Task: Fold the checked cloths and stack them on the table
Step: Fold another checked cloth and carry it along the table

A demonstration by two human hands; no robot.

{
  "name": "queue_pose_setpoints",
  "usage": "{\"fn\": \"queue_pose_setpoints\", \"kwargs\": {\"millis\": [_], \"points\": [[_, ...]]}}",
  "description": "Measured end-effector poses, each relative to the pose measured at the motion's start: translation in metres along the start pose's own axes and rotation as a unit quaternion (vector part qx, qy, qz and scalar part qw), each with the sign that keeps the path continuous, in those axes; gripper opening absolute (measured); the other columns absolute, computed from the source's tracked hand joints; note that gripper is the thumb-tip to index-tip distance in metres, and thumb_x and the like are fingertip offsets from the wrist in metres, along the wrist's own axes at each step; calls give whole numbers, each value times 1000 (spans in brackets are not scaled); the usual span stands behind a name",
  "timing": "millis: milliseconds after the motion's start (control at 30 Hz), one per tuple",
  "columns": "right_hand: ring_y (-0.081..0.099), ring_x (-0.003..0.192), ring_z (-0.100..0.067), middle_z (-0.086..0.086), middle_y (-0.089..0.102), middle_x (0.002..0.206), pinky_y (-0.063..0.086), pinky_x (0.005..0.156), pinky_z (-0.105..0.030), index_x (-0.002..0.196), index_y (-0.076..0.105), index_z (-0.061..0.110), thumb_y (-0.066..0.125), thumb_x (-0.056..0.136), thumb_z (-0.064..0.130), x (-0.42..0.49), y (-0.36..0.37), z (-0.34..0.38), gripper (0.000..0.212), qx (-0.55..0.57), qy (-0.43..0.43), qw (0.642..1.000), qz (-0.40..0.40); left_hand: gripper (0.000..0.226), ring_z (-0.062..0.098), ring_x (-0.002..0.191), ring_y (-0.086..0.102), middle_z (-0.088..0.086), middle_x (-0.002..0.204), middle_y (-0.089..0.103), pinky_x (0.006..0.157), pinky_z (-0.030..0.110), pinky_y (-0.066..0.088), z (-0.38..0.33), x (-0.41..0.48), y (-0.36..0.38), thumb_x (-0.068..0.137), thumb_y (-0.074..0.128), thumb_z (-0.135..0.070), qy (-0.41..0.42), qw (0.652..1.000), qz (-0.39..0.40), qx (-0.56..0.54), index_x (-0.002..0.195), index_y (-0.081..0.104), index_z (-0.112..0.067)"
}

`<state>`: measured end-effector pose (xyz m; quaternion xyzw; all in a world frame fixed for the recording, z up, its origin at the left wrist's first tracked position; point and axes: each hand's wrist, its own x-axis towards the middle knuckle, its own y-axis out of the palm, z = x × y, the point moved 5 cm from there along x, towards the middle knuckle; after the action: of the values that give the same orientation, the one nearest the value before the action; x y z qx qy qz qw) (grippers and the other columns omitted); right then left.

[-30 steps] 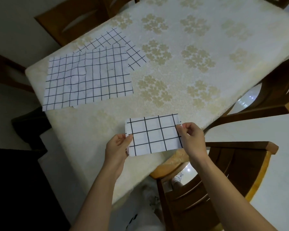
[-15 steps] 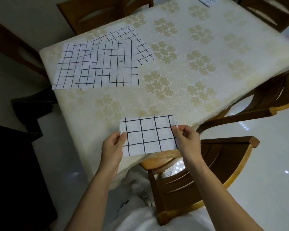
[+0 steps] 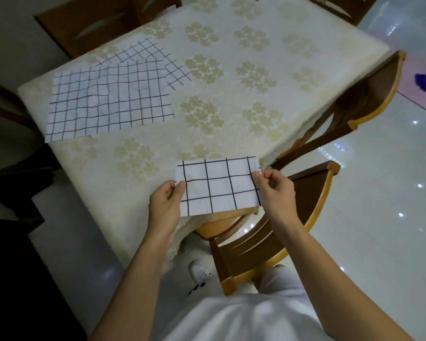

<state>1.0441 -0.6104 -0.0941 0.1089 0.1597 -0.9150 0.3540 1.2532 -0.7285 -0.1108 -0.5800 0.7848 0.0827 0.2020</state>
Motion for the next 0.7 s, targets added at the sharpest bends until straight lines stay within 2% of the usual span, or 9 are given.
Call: {"fn": "queue_pose_setpoints", "kwargs": {"millis": [133,200,267,333,400,467,567,700], "points": [[65,79,-32,-19,67,88,56,76,-51,90,67,11,60,98,32,9,-33,-2,23,8,3,999,-32,17,16,95,72,-1,95,76,82,31,57,-12,-5,34,102,56,-22,12,1000,7,17,94,70,-16],[66,81,-34,-18,67,87,56,77,-53,89,67,14,61,98,33,16,-52,-6,22,11,5,999,-44,17,15,94,72,-1,94,76,78,28,57,-16,-7,55,102,56,-23,14,999,8,32,94,69,-15],[65,81,-35,-20,66,86,56,75,-51,86,66,15,61,97,36,26,-75,-11,24,12,9,999,-50,18,17,95,72,0,95,76,82,33,59,-20,-10,79,102,55,-23,15,999,11,43,95,69,-15],[62,73,-26,-19,64,83,54,70,-45,83,66,15,61,96,35,37,-102,-15,24,13,12,998,-57,19,23,97,71,5,97,75,87,40,58,-22,-14,108,102,55,-23,19,999,15,48,95,68,-13],[57,70,-15,-13,61,76,50,68,-41,78,63,15,61,96,33,48,-134,-19,26,26,16,997,-65,19,24,96,71,6,96,75,86,39,57,-24,-21,142,102,54,-22,19,998,16,50,94,67,-12],[59,74,-14,-12,64,78,52,70,-44,78,61,12,61,96,34,61,-168,-25,28,38,21,996,-73,18,19,93,72,2,94,75,83,35,57,-26,-28,179,102,55,-21,14,999,17,48,92,67,-12],[64,79,-23,-15,66,85,55,74,-46,83,62,8,60,96,35,83,-219,-34,30,40,20,996,-74,20,15,83,71,-2,85,74,75,30,57,-28,-35,236,102,55,-19,18,998,14,50,89,66,-10],[58,70,-15,-12,60,74,49,68,-38,75,59,18,61,95,32,104,-282,-43,25,49,16,995,-83,16,12,80,72,-1,88,75,67,25,57,-31,-46,305,102,55,-19,8,999,14,39,95,67,-11]]}}
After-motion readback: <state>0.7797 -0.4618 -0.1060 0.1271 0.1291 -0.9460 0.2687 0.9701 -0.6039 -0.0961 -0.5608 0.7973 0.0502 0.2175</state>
